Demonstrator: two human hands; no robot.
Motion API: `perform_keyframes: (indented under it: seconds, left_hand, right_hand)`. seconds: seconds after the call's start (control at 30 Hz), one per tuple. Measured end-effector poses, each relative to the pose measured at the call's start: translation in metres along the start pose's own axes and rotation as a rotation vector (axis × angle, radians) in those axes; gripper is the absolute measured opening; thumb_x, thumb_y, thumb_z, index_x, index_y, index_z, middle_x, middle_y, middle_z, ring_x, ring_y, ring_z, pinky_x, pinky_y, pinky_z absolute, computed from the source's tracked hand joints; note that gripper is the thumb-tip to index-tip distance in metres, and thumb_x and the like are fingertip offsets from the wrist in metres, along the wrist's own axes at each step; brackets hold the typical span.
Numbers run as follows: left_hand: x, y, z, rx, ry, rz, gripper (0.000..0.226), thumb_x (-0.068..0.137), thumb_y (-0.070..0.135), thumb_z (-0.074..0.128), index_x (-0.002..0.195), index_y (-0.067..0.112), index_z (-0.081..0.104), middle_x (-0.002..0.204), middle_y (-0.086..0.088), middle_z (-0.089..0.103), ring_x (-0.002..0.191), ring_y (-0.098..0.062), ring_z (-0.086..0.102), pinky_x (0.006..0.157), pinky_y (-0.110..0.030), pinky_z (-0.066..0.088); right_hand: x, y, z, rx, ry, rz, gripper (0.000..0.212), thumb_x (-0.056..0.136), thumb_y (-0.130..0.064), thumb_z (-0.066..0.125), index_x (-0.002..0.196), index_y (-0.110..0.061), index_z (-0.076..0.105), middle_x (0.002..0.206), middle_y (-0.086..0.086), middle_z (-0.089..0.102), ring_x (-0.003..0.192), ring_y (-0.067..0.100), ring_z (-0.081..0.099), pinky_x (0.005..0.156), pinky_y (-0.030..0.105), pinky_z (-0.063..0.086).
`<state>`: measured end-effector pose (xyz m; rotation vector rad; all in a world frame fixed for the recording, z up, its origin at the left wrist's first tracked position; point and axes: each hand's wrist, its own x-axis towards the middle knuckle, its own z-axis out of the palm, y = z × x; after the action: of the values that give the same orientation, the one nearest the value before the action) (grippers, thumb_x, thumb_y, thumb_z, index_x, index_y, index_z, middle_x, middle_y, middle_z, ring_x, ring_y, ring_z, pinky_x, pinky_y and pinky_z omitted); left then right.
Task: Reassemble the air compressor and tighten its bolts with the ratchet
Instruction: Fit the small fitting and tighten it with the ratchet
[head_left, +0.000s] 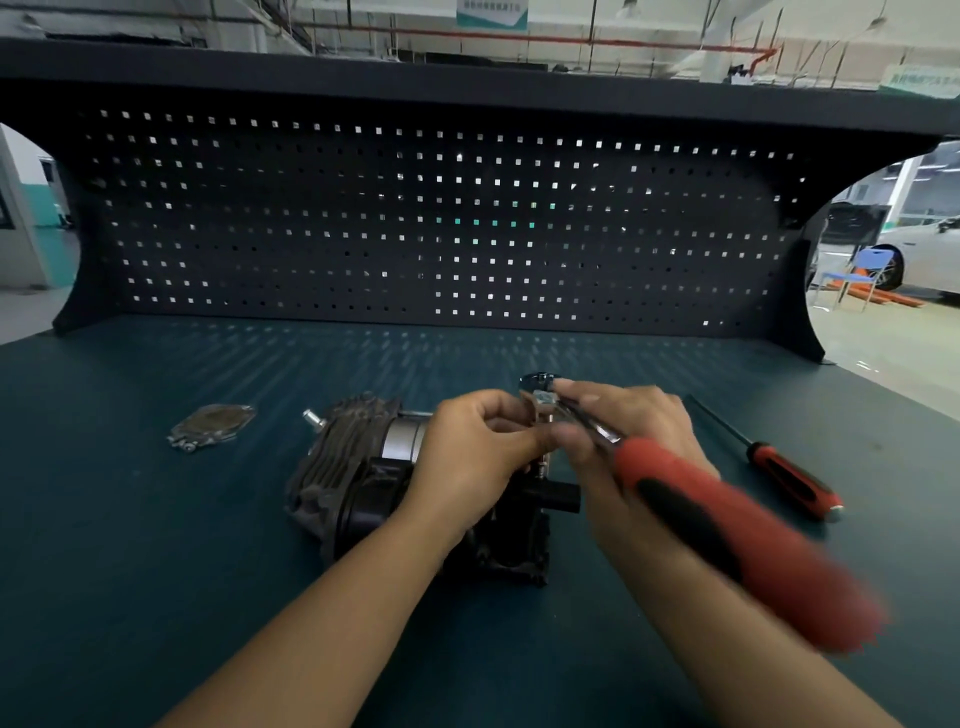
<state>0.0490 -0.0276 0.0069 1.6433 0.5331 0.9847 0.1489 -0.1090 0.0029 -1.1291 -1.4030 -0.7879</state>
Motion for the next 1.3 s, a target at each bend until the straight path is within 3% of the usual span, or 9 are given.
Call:
perform_keyframes:
  seconds: [0.13, 0.23, 0.37, 0.5, 0.73, 0.87, 1.03, 1.17, 1.3]
  left_hand:
    - [0.004, 0.004, -0.006, 0.043, -0.076, 0.018, 0.013, 0.056, 0.022, 0.080, 0.058, 0.026, 0.068, 0.056, 0.006, 0.065, 0.051, -0.004, 0.057, 0.051, -0.017, 0.044]
    - [0.008, 0.005, -0.007, 0.107, -0.120, 0.030, 0.016, 0.075, 0.025, 0.077, 0.063, 0.020, 0.068, 0.057, 0.008, 0.067, 0.051, 0.000, 0.058, 0.052, -0.012, 0.043]
    - [0.011, 0.002, -0.006, 0.052, -0.164, 0.032, 0.011, 0.081, 0.018, 0.072, 0.070, 0.016, 0.069, 0.064, 0.000, 0.072, 0.060, -0.009, 0.067, 0.058, -0.018, 0.050]
    - [0.011, 0.002, -0.006, 0.005, -0.228, 0.046, 0.019, 0.084, 0.013, 0.067, 0.066, 0.019, 0.071, 0.066, -0.003, 0.072, 0.063, -0.012, 0.069, 0.060, -0.017, 0.051]
    - [0.012, -0.001, -0.009, -0.115, -0.246, -0.024, 0.011, 0.073, 0.023, 0.071, 0.077, 0.013, 0.069, 0.072, -0.003, 0.073, 0.067, -0.013, 0.070, 0.060, -0.018, 0.053]
    - [0.011, 0.000, -0.009, -0.152, -0.210, -0.016, 0.017, 0.065, 0.023, 0.075, 0.075, 0.012, 0.067, 0.065, -0.001, 0.071, 0.059, -0.009, 0.068, 0.055, -0.017, 0.052]
    - [0.011, -0.003, -0.003, -0.078, -0.110, 0.014, 0.015, 0.062, 0.010, 0.077, 0.067, 0.013, 0.063, 0.059, 0.000, 0.068, 0.053, -0.008, 0.064, 0.052, -0.017, 0.049]
    - [0.010, -0.002, -0.003, -0.068, -0.093, 0.036, 0.018, 0.073, 0.009, 0.076, 0.063, 0.010, 0.061, 0.055, 0.002, 0.067, 0.049, -0.005, 0.061, 0.049, -0.014, 0.046]
    - [0.010, -0.002, -0.001, -0.081, -0.061, 0.018, 0.024, 0.076, 0.013, 0.075, 0.077, -0.006, 0.062, 0.060, -0.003, 0.070, 0.055, -0.013, 0.064, 0.054, -0.020, 0.050]
  right_hand:
    - [-0.008, 0.000, 0.005, 0.146, 0.048, -0.100, 0.010, 0.091, -0.026, 0.061, 0.096, -0.019, 0.056, 0.099, 0.002, 0.071, 0.084, 0.016, 0.064, 0.076, 0.027, 0.048]
    - [-0.005, 0.001, 0.007, 0.536, 0.105, 0.237, 0.011, 0.089, -0.027, 0.062, 0.096, -0.035, 0.064, 0.098, -0.011, 0.071, 0.092, 0.013, 0.068, 0.082, 0.022, 0.050]
    - [0.002, 0.007, 0.010, 0.872, 0.344, 0.779, 0.020, 0.096, -0.036, 0.050, 0.090, -0.020, 0.060, 0.090, 0.006, 0.075, 0.072, 0.015, 0.067, 0.072, 0.025, 0.051]
    - [0.006, 0.024, 0.010, 1.253, 0.254, 1.326, 0.027, 0.101, -0.032, 0.037, 0.086, -0.016, 0.052, 0.090, 0.004, 0.075, 0.083, 0.015, 0.068, 0.085, 0.031, 0.046]
    - [-0.002, 0.002, 0.013, 0.668, 0.401, 0.672, 0.015, 0.095, -0.029, 0.053, 0.083, -0.028, 0.062, 0.085, 0.004, 0.075, 0.086, 0.016, 0.071, 0.074, 0.019, 0.051]
    - [-0.006, 0.002, 0.006, 0.374, 0.208, 0.170, 0.011, 0.096, -0.033, 0.052, 0.091, -0.026, 0.059, 0.092, 0.003, 0.067, 0.088, 0.015, 0.063, 0.085, 0.019, 0.046]
    - [-0.002, 0.005, -0.001, 0.104, 0.075, -0.070, 0.036, 0.093, -0.043, 0.053, 0.088, -0.012, 0.070, 0.093, -0.019, 0.065, 0.085, 0.000, 0.052, 0.082, 0.011, 0.040]
    - [0.001, 0.008, -0.002, 0.212, -0.035, 0.090, 0.029, 0.092, -0.052, 0.049, 0.096, -0.027, 0.063, 0.097, -0.025, 0.065, 0.092, -0.004, 0.058, 0.087, 0.019, 0.044]
    - [0.007, 0.010, 0.005, 0.788, 0.266, 0.725, 0.011, 0.098, -0.030, 0.049, 0.101, -0.022, 0.055, 0.084, 0.001, 0.075, 0.089, 0.015, 0.069, 0.086, 0.027, 0.050]
